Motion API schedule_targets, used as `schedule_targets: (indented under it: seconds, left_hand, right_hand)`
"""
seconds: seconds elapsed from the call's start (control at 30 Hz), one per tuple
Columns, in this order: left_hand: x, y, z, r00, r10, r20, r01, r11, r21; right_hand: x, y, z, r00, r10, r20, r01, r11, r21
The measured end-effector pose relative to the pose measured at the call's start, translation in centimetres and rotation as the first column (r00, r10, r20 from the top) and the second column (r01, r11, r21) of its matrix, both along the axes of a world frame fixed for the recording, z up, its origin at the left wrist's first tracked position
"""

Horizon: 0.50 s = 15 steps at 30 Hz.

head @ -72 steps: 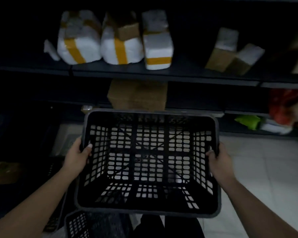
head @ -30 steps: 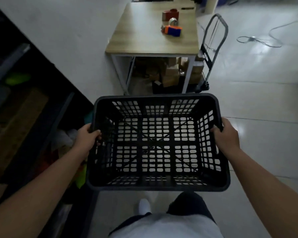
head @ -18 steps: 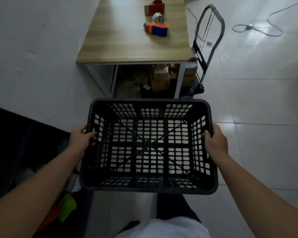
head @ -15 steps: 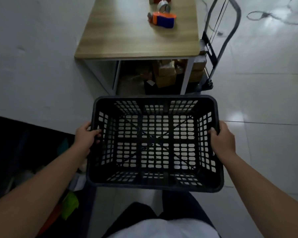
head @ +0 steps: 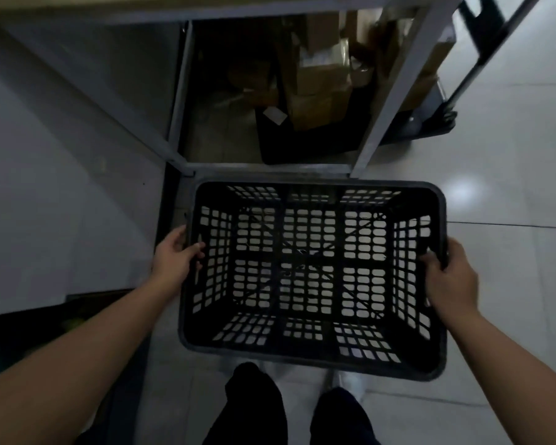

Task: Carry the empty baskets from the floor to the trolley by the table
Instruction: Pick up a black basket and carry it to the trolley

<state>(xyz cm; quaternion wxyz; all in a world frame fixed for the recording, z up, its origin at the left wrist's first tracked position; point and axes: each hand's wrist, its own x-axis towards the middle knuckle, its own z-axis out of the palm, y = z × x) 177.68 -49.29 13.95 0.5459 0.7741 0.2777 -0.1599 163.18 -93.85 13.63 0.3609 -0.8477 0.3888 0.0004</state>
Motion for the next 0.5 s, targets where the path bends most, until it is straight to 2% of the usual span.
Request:
schedule_targets:
  seconds: [0.13, 0.27, 0.37, 0.5]
  left_hand:
    - [3.4, -0.4, -9.6, 0.995, -0.099, 0.023, 0.098, 0.995, 0.003]
    - [5.6, -0.4, -18.1, 0.997, -0.075, -0.010, 0.076, 0.996, 0.040]
    - [6.6, -0.1, -22.2, 0.998, -0.060, -0.030, 0.061, 0.996, 0.058]
    - [8.3, 0.2, -24.6, 0.997, -0.078, -0.014, 0.079, 0.991, 0.107]
  right_hand:
    - [3.0, -0.6, -10.7, 0.999, 0.028, -0.016, -0.028, 1.000, -0.006]
    - [5.4, -0.1, -18.5, 0.999, 0.043, -0.014, -0.042, 0.999, 0.015]
    - [6.7, 0.3, -22.4, 0.998, 0.060, -0.021, -0.060, 0.997, 0.042]
    - [8.0, 0.4, -25.0, 0.998, 0.053, -0.031, -0.052, 0.998, 0.045]
